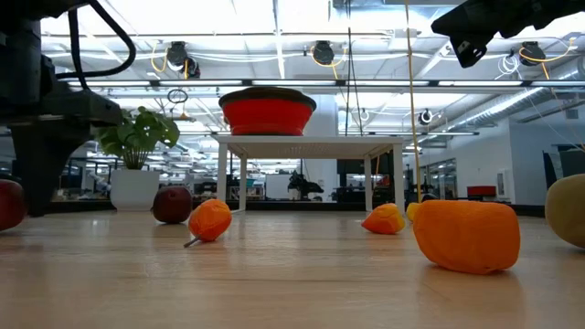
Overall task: Pick & Place Fruit
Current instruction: Put the pomegranate into the red strainer bowl on the shelf
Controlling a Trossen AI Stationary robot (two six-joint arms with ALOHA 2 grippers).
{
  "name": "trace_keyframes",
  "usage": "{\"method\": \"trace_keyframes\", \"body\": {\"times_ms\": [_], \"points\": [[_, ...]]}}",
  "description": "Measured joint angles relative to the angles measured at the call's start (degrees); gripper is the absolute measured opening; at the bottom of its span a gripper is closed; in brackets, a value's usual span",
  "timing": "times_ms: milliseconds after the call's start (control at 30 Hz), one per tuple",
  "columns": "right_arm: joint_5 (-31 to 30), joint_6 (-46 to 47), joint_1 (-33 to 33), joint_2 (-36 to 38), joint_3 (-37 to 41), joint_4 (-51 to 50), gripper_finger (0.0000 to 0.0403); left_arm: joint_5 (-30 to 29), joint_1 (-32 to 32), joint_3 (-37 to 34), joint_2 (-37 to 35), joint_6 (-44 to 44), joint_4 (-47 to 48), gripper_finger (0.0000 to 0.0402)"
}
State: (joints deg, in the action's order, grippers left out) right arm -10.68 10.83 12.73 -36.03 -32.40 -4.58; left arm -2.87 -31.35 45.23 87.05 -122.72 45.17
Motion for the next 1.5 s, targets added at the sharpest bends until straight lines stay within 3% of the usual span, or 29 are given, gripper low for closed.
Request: {"method": "trace_keyframes", "body": {"times_ms": [333, 700, 833, 967, 1167, 1500], "points": [[0.0, 0.0, 0.0, 0.0, 0.0, 0.0, 0.0004, -0.6, 0.0, 0.0, 0.0, -0.7, -0.1, 0.0193], [0.0, 0.0, 0.0, 0.0, 0.0, 0.0, 0.0004, -2.0, 0.0, 0.0, -1.7, 0.8, -3.4, 0.02], [0.0, 0.0, 0.0, 0.0, 0.0, 0.0, 0.0004, -6.4, 0.0, 0.0, -3.8, 4.9, -6.9, 0.019], [0.0, 0.0, 0.0, 0.0, 0.0, 0.0, 0.0004, -13.8, -0.1, 0.0, -6.4, 15.3, -11.6, 0.0185], [0.0, 0.0, 0.0, 0.0, 0.0, 0.0, 0.0004, -22.9, -0.1, 0.0, -8.1, 38.2, -23.8, 0.0197], [0.2, 0.0, 0.0, 0.0, 0.0, 0.0, 0.0004, -24.3, -0.1, 0.1, -8.0, 74.5, -49.9, 0.0199]]}}
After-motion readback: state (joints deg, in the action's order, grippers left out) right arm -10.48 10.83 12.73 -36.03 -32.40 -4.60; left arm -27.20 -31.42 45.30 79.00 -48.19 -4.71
